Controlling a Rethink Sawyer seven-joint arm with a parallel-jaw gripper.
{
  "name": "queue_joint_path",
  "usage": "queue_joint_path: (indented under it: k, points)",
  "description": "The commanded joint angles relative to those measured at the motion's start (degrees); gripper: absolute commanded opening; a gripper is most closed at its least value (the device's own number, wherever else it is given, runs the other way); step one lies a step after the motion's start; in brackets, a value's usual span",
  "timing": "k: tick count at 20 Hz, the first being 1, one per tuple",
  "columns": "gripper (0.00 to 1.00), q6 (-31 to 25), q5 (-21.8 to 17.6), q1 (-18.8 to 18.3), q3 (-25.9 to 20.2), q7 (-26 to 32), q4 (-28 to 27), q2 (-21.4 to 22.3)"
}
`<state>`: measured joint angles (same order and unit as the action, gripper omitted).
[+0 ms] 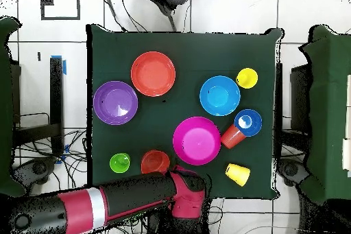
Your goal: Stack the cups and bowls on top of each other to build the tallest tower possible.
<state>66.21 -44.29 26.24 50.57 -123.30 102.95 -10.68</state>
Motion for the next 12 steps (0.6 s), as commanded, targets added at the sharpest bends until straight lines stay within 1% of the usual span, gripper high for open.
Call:
queue_joint_path:
  k: [1, 3, 5, 12]
  points:
    - [1.00, -6.28, -7.26, 3.96, -5.62, -2.04, -8.97, 4.37]
    - [1.00, -7.24, -10.55, 4.80, -5.52, -6.11, -9.29, 6.13]
    - [1.00, -7.92, -12.92, 5.28, -5.39, -8.33, -9.50, 7.40]
    - [1.00, -6.30, -19.68, 5.68, -4.02, -9.67, -7.18, 12.71]
